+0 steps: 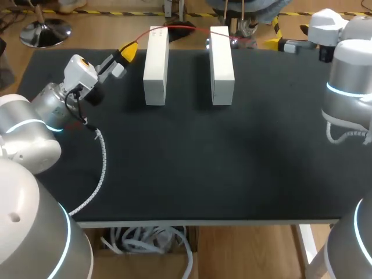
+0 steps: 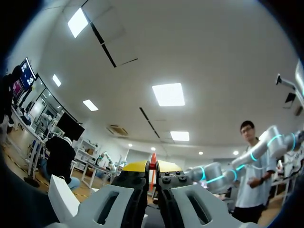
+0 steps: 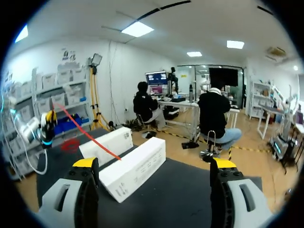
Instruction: Grab the tape and strap the tape.
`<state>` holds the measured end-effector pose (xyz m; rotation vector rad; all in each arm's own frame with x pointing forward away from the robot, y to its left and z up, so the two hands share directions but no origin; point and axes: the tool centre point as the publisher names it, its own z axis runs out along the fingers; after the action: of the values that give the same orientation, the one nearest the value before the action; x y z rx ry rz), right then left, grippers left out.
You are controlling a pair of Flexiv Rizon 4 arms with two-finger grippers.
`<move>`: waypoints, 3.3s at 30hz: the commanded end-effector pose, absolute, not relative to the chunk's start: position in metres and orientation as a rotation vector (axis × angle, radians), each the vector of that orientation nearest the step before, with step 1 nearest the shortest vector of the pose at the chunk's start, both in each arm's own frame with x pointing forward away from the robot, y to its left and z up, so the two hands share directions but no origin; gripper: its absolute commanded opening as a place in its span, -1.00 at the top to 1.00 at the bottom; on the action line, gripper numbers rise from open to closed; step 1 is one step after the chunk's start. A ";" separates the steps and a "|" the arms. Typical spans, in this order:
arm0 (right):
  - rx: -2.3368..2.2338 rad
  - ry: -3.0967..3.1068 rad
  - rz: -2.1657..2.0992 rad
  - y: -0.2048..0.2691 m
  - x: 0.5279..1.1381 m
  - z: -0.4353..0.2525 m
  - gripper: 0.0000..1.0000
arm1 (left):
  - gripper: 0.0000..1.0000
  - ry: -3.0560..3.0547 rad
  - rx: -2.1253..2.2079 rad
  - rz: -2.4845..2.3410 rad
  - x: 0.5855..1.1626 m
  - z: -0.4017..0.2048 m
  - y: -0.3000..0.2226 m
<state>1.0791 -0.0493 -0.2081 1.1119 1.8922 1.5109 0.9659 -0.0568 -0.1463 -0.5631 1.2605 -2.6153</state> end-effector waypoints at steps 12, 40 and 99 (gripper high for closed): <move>1.687 1.405 1.844 -0.030 1.012 -0.193 -1.00 | 1.00 1.258 -0.562 -2.616 0.966 -0.147 -0.057; 2.048 1.078 2.226 0.017 0.989 -0.198 -1.00 | 1.00 1.258 -0.562 -2.616 0.966 -0.147 -0.057; 2.689 -0.271 2.447 0.049 1.034 -0.185 -1.00 | 1.00 1.258 -0.562 -2.616 0.966 -0.147 -0.057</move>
<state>1.0258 0.0435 -0.1851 2.7516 -0.2097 2.4271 0.9660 -0.0569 -0.1463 -0.5632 1.2606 -2.6154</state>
